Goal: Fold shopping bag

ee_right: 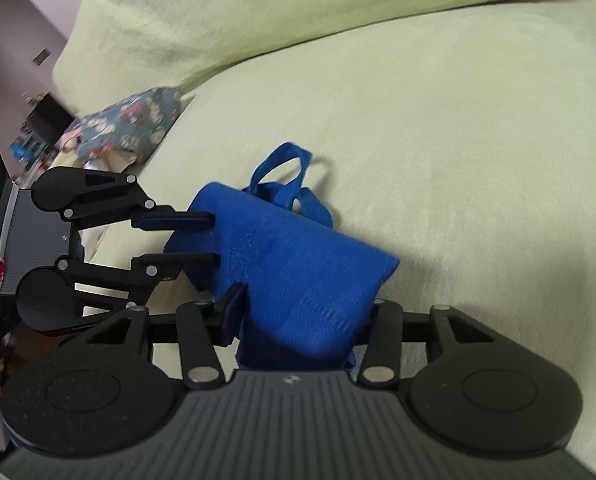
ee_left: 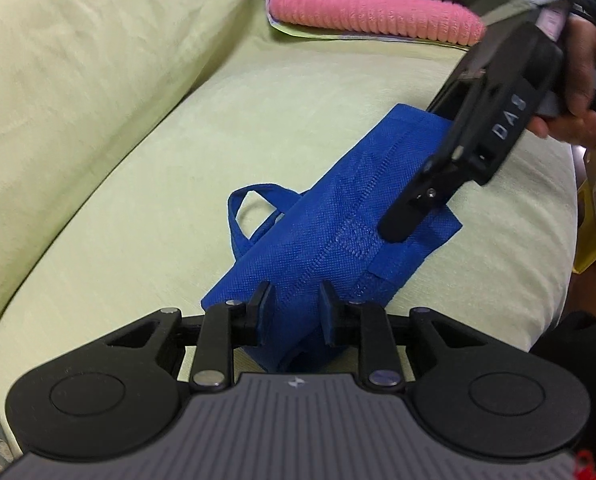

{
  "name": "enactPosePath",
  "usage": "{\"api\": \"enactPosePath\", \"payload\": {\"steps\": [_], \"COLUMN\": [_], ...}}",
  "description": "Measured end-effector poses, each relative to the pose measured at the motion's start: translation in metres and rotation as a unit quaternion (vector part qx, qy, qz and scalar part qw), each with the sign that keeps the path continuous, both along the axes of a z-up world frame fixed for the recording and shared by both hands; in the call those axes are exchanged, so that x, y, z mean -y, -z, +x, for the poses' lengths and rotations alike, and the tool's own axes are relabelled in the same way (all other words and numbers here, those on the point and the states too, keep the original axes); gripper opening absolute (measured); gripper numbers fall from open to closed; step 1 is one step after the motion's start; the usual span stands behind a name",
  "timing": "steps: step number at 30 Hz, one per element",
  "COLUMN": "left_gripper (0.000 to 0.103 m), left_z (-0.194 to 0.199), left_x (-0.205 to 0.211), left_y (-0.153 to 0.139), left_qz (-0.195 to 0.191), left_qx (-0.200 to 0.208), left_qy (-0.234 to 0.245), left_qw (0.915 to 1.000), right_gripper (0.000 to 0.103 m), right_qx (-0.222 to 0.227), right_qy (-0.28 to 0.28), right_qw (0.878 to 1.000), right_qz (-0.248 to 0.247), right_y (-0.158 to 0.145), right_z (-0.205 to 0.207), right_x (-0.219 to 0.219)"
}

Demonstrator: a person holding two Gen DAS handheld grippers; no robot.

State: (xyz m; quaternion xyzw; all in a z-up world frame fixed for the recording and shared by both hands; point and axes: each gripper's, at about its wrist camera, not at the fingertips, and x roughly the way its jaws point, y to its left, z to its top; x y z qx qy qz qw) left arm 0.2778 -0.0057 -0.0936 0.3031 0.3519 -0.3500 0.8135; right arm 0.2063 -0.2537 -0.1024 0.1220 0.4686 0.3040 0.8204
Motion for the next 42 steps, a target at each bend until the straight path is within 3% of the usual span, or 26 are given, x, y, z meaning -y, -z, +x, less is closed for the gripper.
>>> {"api": "enactPosePath", "payload": {"steps": [2, 3, 6, 10, 12, 14, 15, 16, 17, 25, 29, 36, 42], "left_gripper": [0.029, 0.029, 0.029, 0.029, 0.029, 0.029, 0.029, 0.029, 0.029, 0.029, 0.029, 0.029, 0.029], "left_z": [0.003, 0.004, 0.005, 0.007, 0.007, 0.008, 0.008, 0.008, 0.008, 0.017, 0.014, 0.013, 0.012], "left_x": [0.001, 0.002, 0.003, 0.004, 0.004, 0.003, 0.002, 0.002, 0.001, 0.004, 0.005, 0.005, 0.004], "left_y": [0.000, -0.001, 0.000, -0.001, -0.002, -0.002, -0.002, -0.002, -0.002, -0.002, -0.005, -0.005, -0.004], "left_qz": [0.000, 0.000, 0.002, 0.005, 0.008, 0.009, 0.008, 0.007, 0.006, 0.005, 0.008, 0.011, 0.008], "left_qx": [-0.005, -0.006, -0.007, -0.009, -0.009, -0.009, -0.009, -0.010, -0.010, -0.013, -0.009, -0.008, -0.008], "left_qy": [0.000, 0.000, 0.001, 0.004, 0.006, 0.008, 0.008, 0.009, 0.010, 0.017, 0.012, 0.007, 0.009], "left_qw": [1.0000, 1.0000, 1.0000, 0.9999, 0.9999, 0.9999, 0.9999, 0.9999, 0.9999, 0.9998, 0.9998, 0.9999, 0.9999], "right_gripper": [0.062, 0.065, 0.065, 0.041, 0.040, 0.026, 0.023, 0.010, 0.005, 0.004, 0.004, 0.004, 0.006], "right_qx": [0.027, 0.044, 0.086, 0.177, 0.231, 0.263, 0.264, 0.259, 0.253, 0.219, 0.219, 0.213, 0.252], "right_qy": [0.040, 0.064, 0.140, 0.215, 0.201, 0.169, 0.157, 0.155, 0.154, 0.195, 0.200, 0.205, 0.215], "right_qw": [0.998, 0.996, 0.984, 0.954, 0.944, 0.939, 0.938, 0.938, 0.938, 0.941, 0.935, 0.936, 0.934], "right_qz": [-0.031, -0.050, -0.066, -0.108, -0.126, -0.144, -0.159, -0.169, -0.179, -0.168, -0.195, -0.190, -0.136], "right_y": [-0.006, -0.009, -0.018, -0.034, -0.036, -0.033, -0.030, -0.024, -0.018, 0.023, 0.026, 0.006, -0.015], "right_z": [-0.011, -0.017, -0.041, -0.076, -0.088, -0.091, -0.088, -0.084, -0.079, -0.065, -0.064, -0.071, -0.094], "right_x": [-0.003, -0.004, 0.001, -0.009, -0.023, -0.038, -0.047, -0.052, -0.057, -0.051, -0.051, -0.048, -0.053]}}
